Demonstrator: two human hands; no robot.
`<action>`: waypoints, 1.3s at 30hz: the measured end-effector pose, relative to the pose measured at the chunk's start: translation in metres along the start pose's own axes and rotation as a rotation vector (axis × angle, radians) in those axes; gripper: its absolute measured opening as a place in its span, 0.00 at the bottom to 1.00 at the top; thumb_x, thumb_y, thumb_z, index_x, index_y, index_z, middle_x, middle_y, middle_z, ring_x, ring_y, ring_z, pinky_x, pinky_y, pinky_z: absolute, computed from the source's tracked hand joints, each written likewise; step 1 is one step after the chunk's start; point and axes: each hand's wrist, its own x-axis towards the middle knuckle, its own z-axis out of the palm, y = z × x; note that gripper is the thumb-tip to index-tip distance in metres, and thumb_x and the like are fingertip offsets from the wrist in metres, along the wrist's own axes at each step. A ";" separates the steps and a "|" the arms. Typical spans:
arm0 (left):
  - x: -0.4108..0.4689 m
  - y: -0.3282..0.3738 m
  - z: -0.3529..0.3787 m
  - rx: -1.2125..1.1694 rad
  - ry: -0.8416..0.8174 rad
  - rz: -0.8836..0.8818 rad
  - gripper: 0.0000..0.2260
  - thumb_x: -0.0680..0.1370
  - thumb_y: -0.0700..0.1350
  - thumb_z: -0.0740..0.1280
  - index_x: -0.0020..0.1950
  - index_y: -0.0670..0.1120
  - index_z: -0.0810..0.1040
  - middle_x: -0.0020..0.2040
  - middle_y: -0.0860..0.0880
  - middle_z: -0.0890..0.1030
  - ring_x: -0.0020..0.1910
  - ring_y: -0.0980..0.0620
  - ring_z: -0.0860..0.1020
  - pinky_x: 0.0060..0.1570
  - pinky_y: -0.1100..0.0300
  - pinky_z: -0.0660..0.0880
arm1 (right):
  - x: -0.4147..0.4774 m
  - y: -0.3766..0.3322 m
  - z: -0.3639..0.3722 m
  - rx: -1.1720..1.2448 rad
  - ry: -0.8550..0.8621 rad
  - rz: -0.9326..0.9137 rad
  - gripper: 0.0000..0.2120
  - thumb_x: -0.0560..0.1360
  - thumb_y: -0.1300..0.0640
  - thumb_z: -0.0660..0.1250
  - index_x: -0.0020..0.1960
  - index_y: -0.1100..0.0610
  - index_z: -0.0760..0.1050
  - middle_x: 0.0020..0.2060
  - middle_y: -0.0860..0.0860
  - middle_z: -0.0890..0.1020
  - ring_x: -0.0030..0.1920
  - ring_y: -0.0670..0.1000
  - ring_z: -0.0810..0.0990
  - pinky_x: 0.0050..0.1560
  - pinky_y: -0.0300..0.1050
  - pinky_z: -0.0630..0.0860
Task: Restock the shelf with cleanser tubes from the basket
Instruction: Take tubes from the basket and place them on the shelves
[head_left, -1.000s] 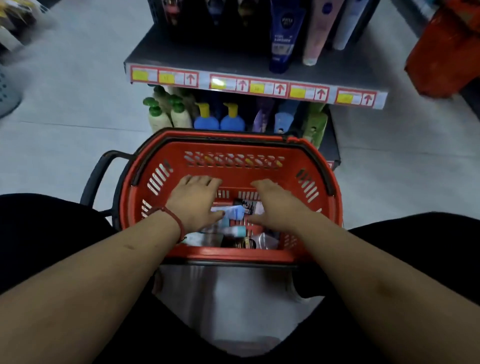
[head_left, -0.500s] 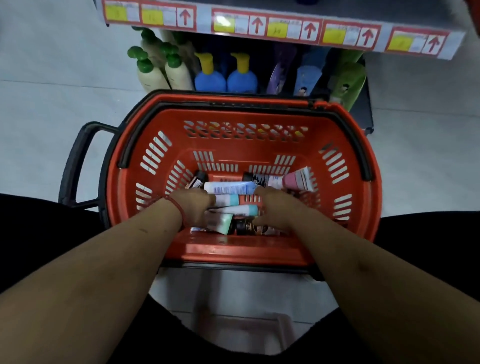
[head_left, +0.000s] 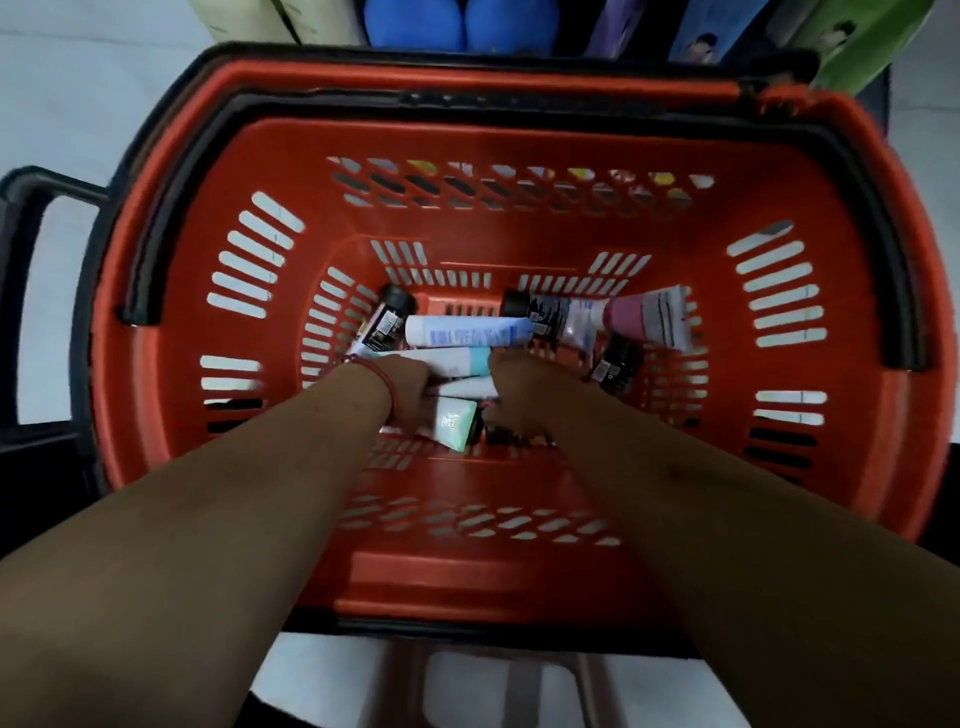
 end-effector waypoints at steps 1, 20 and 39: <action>0.004 -0.004 0.004 0.031 -0.018 -0.031 0.21 0.74 0.47 0.74 0.66 0.44 0.78 0.63 0.44 0.82 0.61 0.44 0.80 0.61 0.55 0.74 | 0.004 -0.001 0.002 -0.020 -0.024 0.015 0.29 0.75 0.52 0.72 0.71 0.60 0.66 0.68 0.58 0.72 0.65 0.59 0.76 0.64 0.54 0.75; -0.057 0.003 -0.035 -0.079 -0.063 0.001 0.12 0.79 0.51 0.70 0.60 0.50 0.75 0.58 0.46 0.82 0.52 0.46 0.81 0.53 0.54 0.77 | -0.056 0.018 -0.067 -0.002 -0.016 0.065 0.19 0.77 0.46 0.70 0.62 0.57 0.76 0.45 0.52 0.78 0.43 0.52 0.78 0.41 0.42 0.72; -0.300 0.030 -0.166 -1.287 0.704 0.413 0.12 0.81 0.40 0.68 0.64 0.44 0.76 0.47 0.39 0.80 0.40 0.47 0.83 0.40 0.51 0.82 | -0.280 -0.050 -0.261 1.448 0.555 -0.418 0.21 0.78 0.62 0.53 0.67 0.70 0.69 0.43 0.63 0.78 0.39 0.60 0.78 0.45 0.56 0.78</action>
